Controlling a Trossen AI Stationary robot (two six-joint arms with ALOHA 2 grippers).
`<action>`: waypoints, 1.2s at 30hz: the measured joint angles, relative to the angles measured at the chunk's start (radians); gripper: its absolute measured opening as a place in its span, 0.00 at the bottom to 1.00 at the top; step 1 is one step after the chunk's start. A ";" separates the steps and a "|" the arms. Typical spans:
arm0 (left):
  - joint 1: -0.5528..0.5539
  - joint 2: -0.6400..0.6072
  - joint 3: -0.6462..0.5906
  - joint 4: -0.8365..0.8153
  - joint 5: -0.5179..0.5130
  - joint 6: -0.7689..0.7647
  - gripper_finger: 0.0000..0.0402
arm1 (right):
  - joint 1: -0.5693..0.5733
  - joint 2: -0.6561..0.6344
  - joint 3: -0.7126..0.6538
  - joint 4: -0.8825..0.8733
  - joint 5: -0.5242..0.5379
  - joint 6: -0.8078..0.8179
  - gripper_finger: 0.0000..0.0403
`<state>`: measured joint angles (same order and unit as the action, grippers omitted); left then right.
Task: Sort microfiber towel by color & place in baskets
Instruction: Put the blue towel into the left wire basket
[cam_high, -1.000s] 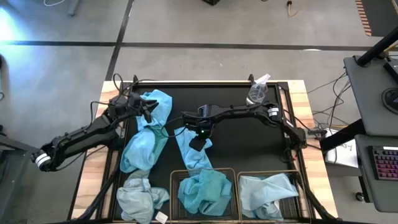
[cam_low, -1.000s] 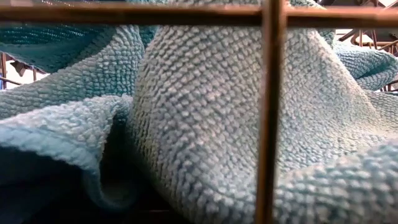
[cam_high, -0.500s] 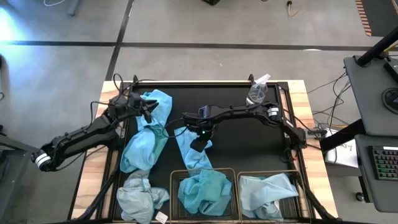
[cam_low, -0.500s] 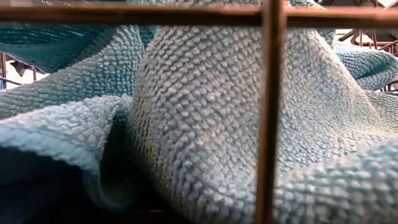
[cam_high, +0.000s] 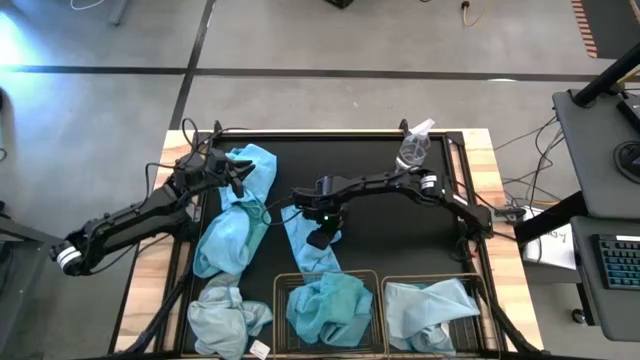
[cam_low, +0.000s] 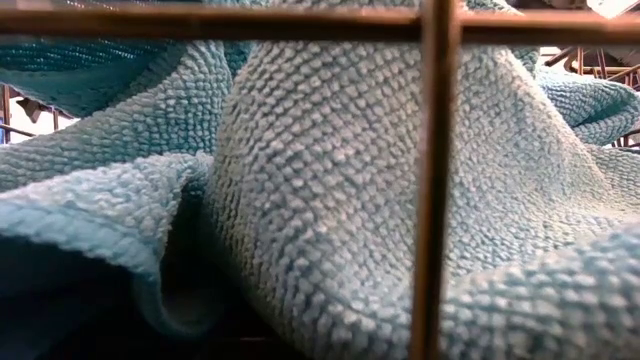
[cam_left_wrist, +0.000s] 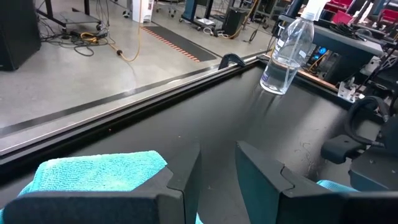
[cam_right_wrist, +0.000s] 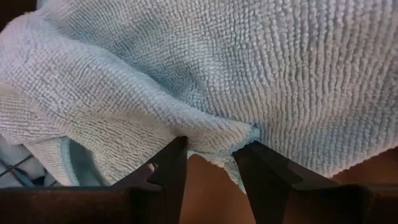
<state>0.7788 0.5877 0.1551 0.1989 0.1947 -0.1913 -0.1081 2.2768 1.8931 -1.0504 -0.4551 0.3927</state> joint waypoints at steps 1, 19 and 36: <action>0.000 0.000 0.000 0.000 0.000 0.000 0.21 | 0.000 0.006 0.000 0.002 -0.004 -0.001 0.33; 0.000 0.000 0.000 -0.007 -0.002 -0.003 0.21 | -0.003 -0.002 0.081 -0.009 0.004 -0.010 0.02; 0.000 0.000 0.000 -0.015 -0.001 -0.075 0.21 | 0.038 -0.056 0.444 -0.136 0.056 -0.092 0.02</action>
<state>0.7784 0.5877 0.1551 0.1841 0.1933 -0.2661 -0.0706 2.2207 2.3374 -1.1860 -0.3996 0.3009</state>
